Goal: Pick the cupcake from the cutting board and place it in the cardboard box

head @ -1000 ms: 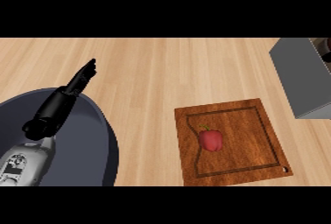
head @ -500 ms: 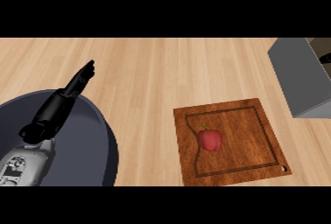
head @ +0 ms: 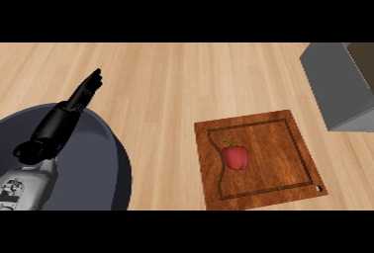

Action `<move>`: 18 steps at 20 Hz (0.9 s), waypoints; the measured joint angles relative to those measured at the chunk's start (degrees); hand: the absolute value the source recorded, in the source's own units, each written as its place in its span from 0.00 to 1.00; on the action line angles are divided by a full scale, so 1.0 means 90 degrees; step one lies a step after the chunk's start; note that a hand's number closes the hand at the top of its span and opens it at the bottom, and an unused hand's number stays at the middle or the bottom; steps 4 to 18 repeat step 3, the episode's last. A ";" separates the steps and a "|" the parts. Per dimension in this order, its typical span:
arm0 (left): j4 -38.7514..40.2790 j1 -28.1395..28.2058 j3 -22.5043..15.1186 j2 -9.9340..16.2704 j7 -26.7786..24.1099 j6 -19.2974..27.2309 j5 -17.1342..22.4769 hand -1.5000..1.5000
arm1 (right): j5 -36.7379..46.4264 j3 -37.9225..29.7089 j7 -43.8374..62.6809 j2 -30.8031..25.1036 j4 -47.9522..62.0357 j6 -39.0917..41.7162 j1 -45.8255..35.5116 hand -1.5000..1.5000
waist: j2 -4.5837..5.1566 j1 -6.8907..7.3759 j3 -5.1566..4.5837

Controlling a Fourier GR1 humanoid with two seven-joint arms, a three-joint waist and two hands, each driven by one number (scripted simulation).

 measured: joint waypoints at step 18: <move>-0.0012 -0.0002 -0.0012 -0.0055 0.0082 0.0042 -0.0055 0.50 | -0.0478 -0.0467 -0.0420 -0.0052 -0.0171 -0.0193 0.0383 0.00 | -0.0013 -0.0032 -0.0007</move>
